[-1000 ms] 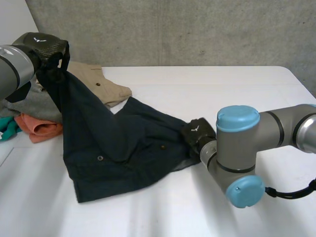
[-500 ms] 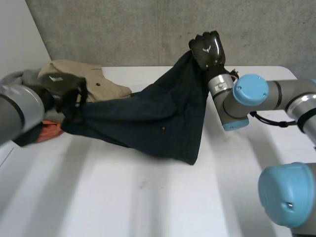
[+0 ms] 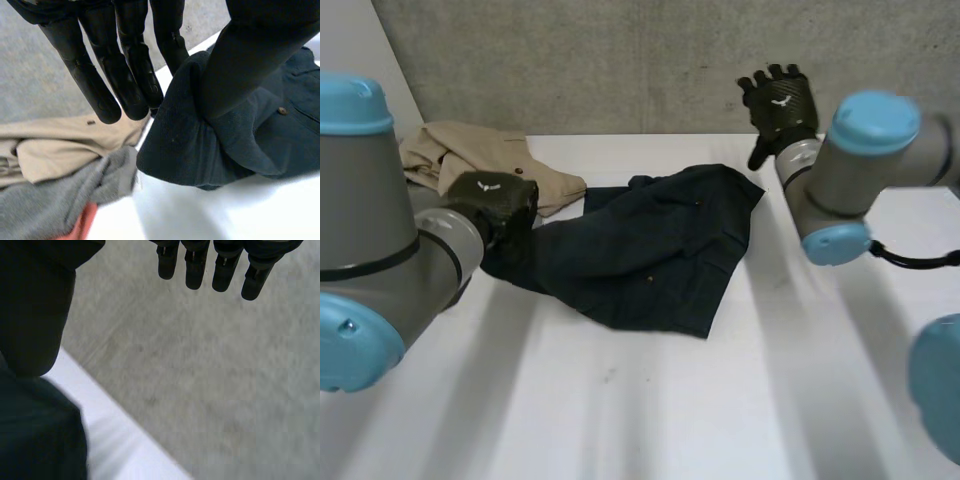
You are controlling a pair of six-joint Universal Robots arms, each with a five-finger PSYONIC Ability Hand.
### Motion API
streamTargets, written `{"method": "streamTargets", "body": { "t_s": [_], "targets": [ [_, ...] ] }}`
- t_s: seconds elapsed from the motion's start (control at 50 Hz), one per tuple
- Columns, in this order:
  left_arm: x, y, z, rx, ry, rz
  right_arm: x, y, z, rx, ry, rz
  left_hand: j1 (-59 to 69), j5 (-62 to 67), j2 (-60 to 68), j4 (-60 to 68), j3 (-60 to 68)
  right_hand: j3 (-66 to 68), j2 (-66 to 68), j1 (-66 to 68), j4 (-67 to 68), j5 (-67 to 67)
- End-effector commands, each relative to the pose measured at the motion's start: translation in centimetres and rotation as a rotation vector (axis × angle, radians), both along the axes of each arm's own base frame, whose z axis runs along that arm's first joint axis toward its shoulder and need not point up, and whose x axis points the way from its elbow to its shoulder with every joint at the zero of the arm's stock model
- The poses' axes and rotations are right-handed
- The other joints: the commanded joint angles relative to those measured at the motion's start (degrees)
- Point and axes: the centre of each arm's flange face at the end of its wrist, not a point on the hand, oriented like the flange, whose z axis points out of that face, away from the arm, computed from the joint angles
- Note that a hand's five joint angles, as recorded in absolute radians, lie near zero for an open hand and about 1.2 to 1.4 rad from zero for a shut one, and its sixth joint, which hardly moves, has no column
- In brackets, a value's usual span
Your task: Fold the laundry.
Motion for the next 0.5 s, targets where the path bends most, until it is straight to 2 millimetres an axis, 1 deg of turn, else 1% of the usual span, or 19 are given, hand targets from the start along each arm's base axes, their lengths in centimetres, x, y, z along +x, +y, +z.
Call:
{"method": "streamTargets", "body": {
  "t_s": [0.02,0.04,0.06,0.12,0.14,0.2,0.22,0.28,0.3,0.38,0.44,0.5],
  "targets": [
    [-0.4,-0.7,1.2,-0.05,-0.004,-0.014,-3.0,6.8,1.7,0.366,-0.009,-0.05,5.6,6.3,8.2,8.2,8.2,-1.9,-1.8,-2.6,-2.0,-2.8],
    [-0.4,-0.8,1.3,-0.055,-0.004,-0.014,-3.0,7.8,1.2,0.427,-0.02,-0.033,5.5,6.1,8.0,8.0,8.0,-1.9,-1.8,-2.6,-2.0,-2.8],
    [-0.5,-1.0,1.3,-0.058,-0.007,-0.014,-2.9,9.9,0.5,0.537,-0.042,0.013,5.5,6.1,8.0,8.0,8.0,-1.9,-1.8,-2.6,-2.0,-2.8],
    [-0.6,-1.4,1.2,-0.061,-0.007,-0.012,-2.5,12.7,-1.5,0.699,-0.067,0.09,5.5,6.1,8.0,8.0,8.0,4.1,4.2,3.5,4.0,3.2],
    [-0.6,-1.6,1.3,-0.062,-0.006,-0.011,-2.1,14.0,-2.9,0.767,-0.078,0.13,5.5,6.1,8.0,8.0,8.0,7.6,7.7,7.0,7.5,6.8],
    [-0.8,-1.8,1.2,-0.064,-0.002,-0.015,-1.6,15.7,-4.8,0.824,-0.079,0.169,5.5,6.1,8.0,8.0,8.0,10.2,10.3,9.5,10.1,9.3],
    [-0.8,-1.9,1.1,-0.06,-0.001,-0.018,-1.2,16.4,-6.0,0.82,-0.077,0.175,5.5,6.1,8.0,8.0,8.0,13.2,13.3,12.5,13.1,12.3],
    [-1.0,-2.0,1.0,-0.058,0.001,-0.023,-0.7,16.9,-7.7,0.792,-0.078,0.164,5.5,6.1,8.0,8.0,8.0,16.2,16.3,15.6,16.1,15.4],
    [-1.0,-2.0,1.0,-0.057,0.002,-0.025,-0.4,17.0,-8.5,0.765,-0.078,0.147,5.5,6.1,8.0,8.0,8.0,18.8,18.8,18.1,18.6,17.9],
    [-1.1,-2.1,1.0,-0.059,0.005,-0.027,0.1,17.1,-9.7,0.695,-0.083,0.106,5.5,6.1,8.0,8.0,8.0,23.1,23.2,22.5,23.0,22.3],
    [-1.0,-2.1,1.0,-0.061,0.006,-0.026,0.6,17.4,-10.2,0.671,-0.086,0.099,5.5,6.1,8.0,8.0,8.0,23.1,23.2,22.5,23.0,22.3],
    [-1.0,-2.2,1.0,-0.062,0.007,-0.024,1.0,17.5,-11.1,0.663,-0.078,0.099,5.5,6.1,8.0,8.0,8.0,23.5,23.6,22.8,23.4,22.6]
  ]
}}
